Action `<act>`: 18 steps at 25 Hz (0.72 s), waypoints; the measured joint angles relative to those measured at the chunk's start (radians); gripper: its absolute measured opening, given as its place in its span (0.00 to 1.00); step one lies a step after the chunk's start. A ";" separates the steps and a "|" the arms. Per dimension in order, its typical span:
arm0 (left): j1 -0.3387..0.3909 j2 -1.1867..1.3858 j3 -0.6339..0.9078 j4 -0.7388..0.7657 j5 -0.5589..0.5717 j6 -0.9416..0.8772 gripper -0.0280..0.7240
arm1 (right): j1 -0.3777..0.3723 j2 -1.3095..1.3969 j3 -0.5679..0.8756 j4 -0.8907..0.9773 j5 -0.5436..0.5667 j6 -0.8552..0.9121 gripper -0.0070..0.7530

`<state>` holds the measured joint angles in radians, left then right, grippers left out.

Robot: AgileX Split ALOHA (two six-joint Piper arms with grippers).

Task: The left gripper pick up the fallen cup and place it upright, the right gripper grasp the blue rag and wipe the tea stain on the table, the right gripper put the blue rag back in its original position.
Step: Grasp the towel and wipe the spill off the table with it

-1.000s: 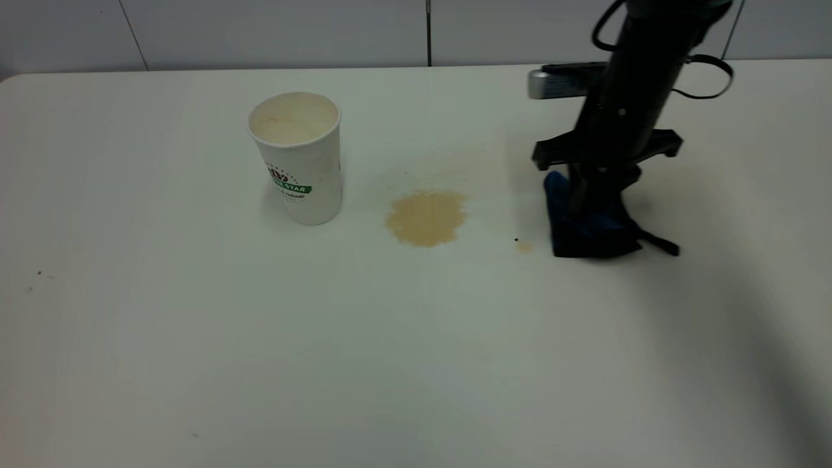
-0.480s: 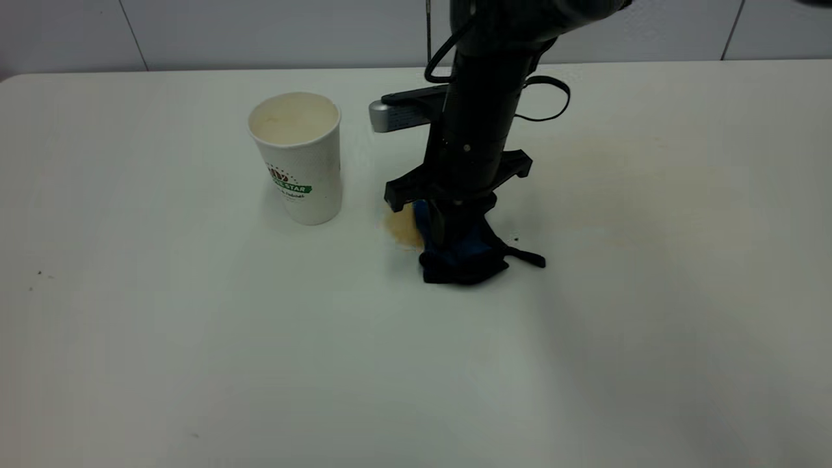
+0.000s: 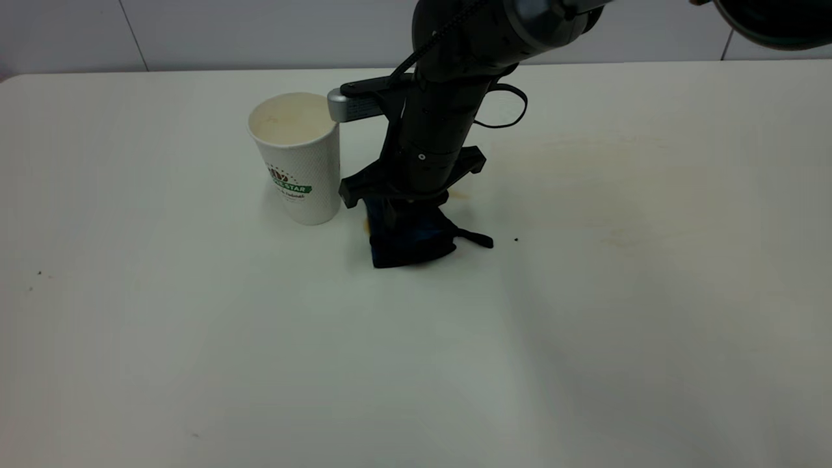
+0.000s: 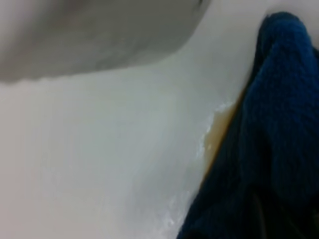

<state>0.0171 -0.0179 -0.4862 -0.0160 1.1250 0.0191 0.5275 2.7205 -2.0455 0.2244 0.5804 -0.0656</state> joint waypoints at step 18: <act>0.000 0.000 0.000 0.000 0.000 0.000 0.41 | -0.239 0.012 -0.011 0.000 -0.028 0.022 0.11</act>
<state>0.0171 -0.0179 -0.4862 -0.0160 1.1250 0.0191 0.2881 2.7327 -2.0570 0.2241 0.5522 -0.0436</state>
